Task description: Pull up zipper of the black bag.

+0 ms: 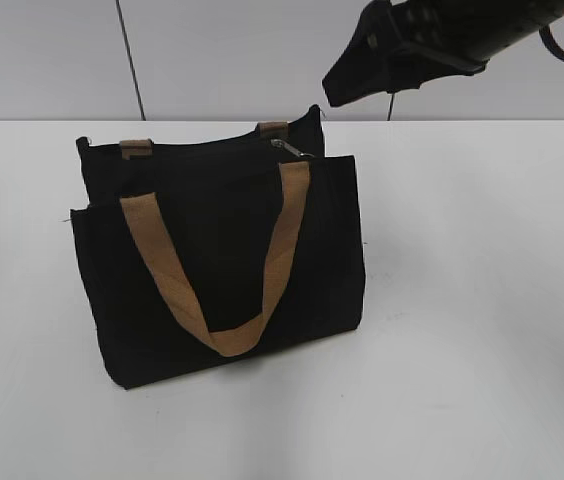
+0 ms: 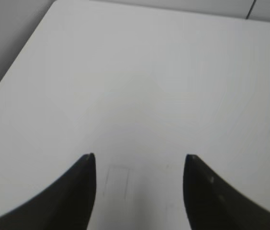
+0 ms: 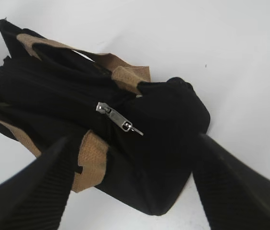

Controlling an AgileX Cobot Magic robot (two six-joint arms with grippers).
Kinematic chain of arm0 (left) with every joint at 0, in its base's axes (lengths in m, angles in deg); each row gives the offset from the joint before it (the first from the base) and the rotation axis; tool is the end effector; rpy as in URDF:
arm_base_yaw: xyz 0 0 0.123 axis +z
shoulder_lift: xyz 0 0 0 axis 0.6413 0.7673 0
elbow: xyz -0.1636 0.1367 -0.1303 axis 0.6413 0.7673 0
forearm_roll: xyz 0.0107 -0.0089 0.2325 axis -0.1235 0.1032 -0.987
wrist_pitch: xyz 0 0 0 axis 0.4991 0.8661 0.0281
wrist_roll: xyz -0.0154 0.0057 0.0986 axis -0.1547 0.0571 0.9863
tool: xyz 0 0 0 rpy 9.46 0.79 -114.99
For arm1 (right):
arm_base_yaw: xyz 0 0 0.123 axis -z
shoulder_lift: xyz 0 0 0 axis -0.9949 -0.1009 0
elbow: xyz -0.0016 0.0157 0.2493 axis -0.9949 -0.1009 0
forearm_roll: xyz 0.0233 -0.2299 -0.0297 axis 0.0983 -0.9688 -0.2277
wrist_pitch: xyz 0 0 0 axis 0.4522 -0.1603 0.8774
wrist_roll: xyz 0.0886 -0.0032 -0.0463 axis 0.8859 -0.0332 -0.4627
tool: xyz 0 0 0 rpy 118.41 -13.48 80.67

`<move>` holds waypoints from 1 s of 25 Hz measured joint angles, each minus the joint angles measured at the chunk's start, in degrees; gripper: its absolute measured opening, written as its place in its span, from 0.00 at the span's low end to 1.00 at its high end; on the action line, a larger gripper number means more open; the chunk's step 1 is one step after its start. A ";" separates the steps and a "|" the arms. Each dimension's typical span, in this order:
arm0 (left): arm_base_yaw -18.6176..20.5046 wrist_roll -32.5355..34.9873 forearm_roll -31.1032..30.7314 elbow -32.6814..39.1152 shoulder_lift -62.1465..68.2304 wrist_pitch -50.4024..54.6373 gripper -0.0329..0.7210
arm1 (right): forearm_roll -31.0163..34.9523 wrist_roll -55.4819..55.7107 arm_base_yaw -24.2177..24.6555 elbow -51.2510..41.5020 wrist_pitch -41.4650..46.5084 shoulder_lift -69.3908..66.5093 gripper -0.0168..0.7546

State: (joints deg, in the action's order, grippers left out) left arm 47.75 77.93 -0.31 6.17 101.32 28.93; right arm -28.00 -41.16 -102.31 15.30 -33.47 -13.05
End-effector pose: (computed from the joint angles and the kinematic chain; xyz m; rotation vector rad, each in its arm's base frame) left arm 0.2089 0.0322 0.2143 -0.1090 2.2179 0.1423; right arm 0.3044 0.1424 0.2805 -0.6929 2.3025 0.6032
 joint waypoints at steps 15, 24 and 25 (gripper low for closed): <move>-1.05 17.91 24.11 -17.33 4.97 43.74 0.55 | -17.31 14.00 14.03 0.00 20.97 4.27 0.78; -14.29 13.37 12.99 -26.81 11.41 47.62 0.62 | -19.44 15.56 26.18 -0.13 25.15 4.51 0.78; -14.88 12.19 11.96 -26.82 11.52 47.76 0.62 | -19.73 15.77 26.32 -0.54 25.29 4.96 0.78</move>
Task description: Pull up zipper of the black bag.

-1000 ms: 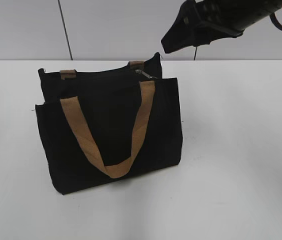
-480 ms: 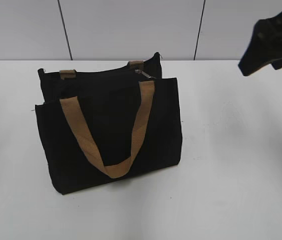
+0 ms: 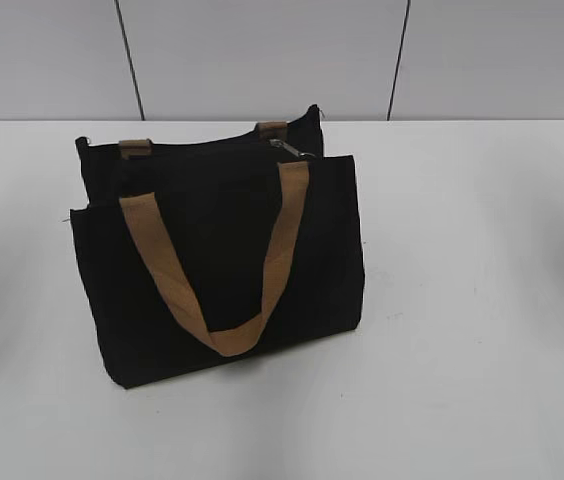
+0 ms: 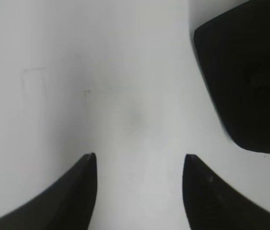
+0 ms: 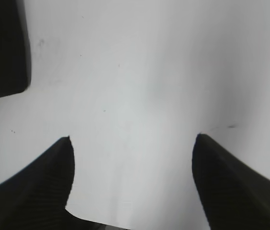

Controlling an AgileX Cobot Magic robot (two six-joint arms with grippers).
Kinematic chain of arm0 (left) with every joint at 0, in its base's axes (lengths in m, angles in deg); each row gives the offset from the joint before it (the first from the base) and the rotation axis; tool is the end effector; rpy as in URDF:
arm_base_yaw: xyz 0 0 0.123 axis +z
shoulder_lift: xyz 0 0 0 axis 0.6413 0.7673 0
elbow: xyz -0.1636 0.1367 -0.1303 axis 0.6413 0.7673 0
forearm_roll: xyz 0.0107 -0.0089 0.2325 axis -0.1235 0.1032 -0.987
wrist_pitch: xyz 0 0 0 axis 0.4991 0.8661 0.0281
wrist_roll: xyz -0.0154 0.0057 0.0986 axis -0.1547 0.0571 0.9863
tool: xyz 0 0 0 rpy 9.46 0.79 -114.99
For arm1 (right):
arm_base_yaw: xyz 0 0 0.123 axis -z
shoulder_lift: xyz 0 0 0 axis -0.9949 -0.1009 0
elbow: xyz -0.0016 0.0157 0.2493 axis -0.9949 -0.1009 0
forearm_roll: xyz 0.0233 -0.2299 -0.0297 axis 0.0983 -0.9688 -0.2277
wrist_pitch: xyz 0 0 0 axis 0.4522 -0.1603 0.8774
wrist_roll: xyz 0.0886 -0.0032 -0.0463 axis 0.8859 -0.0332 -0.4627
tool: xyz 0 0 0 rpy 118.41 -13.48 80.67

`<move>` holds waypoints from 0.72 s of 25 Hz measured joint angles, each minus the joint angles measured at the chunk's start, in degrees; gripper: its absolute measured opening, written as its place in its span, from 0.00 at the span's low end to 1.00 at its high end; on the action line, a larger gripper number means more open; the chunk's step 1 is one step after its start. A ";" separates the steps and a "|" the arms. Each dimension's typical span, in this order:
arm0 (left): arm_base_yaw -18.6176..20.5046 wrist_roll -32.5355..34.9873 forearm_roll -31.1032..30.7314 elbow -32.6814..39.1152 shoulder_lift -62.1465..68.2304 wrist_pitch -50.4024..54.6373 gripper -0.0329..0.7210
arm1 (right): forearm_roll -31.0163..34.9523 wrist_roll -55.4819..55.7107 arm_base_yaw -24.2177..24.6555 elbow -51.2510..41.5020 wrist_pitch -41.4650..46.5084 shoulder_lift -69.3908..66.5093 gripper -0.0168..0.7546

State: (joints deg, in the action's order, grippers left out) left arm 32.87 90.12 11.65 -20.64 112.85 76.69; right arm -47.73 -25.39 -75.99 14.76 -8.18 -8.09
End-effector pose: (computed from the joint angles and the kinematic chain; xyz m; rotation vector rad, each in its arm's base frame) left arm 0.2272 -0.0303 0.2535 0.2810 2.7730 -0.0447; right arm 0.2790 -0.0135 0.2764 -0.1509 2.8094 0.3067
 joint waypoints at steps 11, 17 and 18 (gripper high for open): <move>0.43 -5.16 -3.89 -0.11 -2.19 11.09 0.62 | -0.58 -0.99 0.06 -23.56 -1.71 25.86 0.78; 0.43 -6.08 -2.98 3.14 -14.26 11.26 0.62 | -1.51 -2.17 0.06 -35.09 -1.41 45.25 0.78; 0.43 -6.08 -2.93 4.20 -16.86 11.39 0.62 | -1.51 -2.24 0.06 -36.38 -0.86 48.01 0.78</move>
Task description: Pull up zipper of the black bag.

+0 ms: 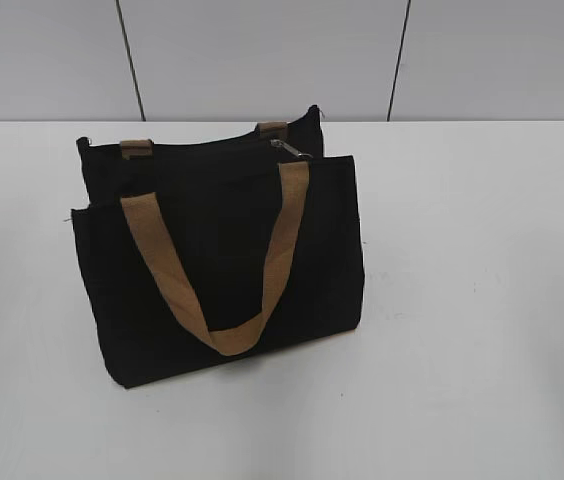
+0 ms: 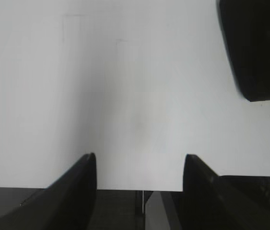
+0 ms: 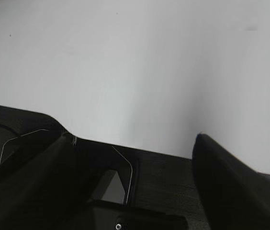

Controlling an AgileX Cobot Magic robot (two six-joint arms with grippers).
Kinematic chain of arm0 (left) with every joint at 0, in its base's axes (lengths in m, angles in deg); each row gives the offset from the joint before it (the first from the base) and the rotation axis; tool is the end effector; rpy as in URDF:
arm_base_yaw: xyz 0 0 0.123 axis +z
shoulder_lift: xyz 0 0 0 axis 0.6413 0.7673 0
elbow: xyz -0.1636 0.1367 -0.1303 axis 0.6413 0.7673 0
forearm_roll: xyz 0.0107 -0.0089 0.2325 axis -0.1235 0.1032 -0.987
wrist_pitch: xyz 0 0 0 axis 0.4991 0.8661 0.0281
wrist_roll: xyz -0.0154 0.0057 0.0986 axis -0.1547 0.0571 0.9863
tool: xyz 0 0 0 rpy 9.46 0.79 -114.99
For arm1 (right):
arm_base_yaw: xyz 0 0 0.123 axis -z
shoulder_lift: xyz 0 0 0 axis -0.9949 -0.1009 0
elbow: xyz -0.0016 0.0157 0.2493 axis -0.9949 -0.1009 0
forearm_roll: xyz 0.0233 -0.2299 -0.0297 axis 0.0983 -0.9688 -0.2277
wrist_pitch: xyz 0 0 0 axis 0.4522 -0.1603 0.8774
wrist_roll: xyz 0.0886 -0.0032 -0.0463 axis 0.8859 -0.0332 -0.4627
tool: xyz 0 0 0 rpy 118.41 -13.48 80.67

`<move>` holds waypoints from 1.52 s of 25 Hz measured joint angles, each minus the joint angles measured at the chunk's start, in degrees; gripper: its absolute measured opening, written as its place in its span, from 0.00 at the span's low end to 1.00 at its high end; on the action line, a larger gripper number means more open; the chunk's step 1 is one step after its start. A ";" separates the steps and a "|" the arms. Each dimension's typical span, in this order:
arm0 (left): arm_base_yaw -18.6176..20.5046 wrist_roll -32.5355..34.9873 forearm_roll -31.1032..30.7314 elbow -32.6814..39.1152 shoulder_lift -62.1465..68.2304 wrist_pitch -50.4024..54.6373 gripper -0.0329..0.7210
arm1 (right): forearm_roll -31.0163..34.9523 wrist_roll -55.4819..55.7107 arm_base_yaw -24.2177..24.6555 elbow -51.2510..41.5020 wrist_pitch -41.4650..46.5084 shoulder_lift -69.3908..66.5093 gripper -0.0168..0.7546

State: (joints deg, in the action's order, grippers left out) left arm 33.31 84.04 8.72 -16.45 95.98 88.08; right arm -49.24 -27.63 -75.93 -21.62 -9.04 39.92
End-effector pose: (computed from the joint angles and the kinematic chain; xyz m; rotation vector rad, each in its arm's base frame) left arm 0.1597 -0.0162 0.2842 0.1416 2.7602 -0.0021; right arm 0.1043 0.0091 0.2625 -0.2292 2.6038 0.1828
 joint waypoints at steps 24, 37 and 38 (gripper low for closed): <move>0.00 10.00 5.78 21.67 -55.77 -7.90 0.62 | -0.22 4.70 0.00 -9.86 -3.58 38.07 0.78; 0.00 10.00 6.27 21.67 -56.21 -8.42 0.61 | -3.75 9.65 0.06 -9.93 -4.59 38.07 0.71; 0.00 9.95 6.27 21.67 -56.21 -8.42 0.61 | -3.75 9.77 0.06 -9.93 -4.59 38.07 0.70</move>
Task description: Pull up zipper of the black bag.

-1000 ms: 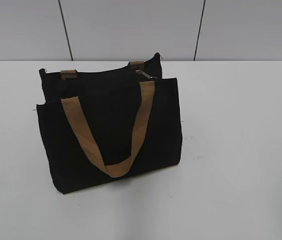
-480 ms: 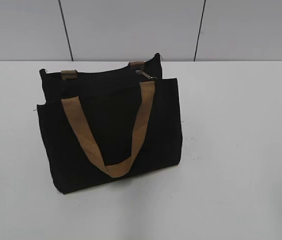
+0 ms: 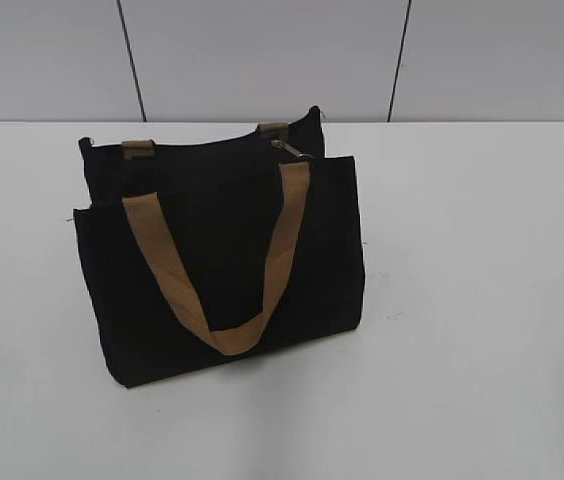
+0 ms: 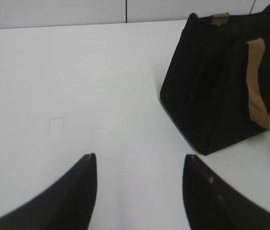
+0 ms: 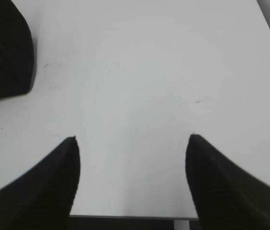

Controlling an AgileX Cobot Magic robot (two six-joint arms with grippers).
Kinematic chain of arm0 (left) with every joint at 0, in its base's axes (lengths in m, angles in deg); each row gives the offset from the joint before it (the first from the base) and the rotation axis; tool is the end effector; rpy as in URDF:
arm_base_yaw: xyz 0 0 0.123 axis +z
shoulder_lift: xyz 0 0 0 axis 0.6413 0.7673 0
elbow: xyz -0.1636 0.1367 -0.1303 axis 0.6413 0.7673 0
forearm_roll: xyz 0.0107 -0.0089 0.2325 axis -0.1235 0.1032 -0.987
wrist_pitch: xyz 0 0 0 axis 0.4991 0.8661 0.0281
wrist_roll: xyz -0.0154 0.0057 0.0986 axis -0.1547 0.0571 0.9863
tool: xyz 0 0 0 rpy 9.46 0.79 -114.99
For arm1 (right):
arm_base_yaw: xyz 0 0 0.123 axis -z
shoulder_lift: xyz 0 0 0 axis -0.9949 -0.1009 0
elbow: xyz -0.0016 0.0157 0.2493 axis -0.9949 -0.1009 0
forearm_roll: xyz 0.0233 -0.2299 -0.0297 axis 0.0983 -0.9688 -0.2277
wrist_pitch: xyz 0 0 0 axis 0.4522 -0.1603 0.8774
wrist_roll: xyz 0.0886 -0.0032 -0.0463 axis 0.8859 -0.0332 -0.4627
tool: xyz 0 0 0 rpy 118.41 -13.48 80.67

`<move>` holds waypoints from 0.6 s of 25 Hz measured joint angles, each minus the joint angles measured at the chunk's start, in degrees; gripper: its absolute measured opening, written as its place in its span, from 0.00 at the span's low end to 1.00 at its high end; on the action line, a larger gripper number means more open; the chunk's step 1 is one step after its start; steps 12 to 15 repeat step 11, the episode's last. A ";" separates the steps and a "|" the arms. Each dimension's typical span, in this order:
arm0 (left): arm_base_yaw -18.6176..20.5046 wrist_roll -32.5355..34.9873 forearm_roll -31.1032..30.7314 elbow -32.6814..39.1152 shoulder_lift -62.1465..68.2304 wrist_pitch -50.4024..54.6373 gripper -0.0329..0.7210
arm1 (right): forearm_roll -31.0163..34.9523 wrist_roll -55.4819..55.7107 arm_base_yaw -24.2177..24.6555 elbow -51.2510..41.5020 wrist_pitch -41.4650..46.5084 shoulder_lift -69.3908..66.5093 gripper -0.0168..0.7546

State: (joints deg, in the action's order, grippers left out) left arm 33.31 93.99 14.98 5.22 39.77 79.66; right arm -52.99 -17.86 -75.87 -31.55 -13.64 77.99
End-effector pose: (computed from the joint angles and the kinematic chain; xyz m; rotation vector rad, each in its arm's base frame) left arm 0.0161 -0.0094 0.2711 0.2792 1.9932 -0.0750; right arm 0.0215 0.0145 0.2576 -0.0595 2.0789 0.0341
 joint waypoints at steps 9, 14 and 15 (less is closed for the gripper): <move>0.00 0.00 0.04 0.00 0.00 -0.02 0.59 | -0.12 0.20 0.00 0.00 -0.18 0.00 0.68; 0.00 0.00 0.04 0.00 0.00 -0.02 0.57 | -0.12 0.20 0.00 0.00 -0.21 0.00 0.68; 0.00 0.00 0.04 0.00 0.00 -0.02 0.57 | -0.12 0.20 0.00 0.00 -0.21 0.00 0.68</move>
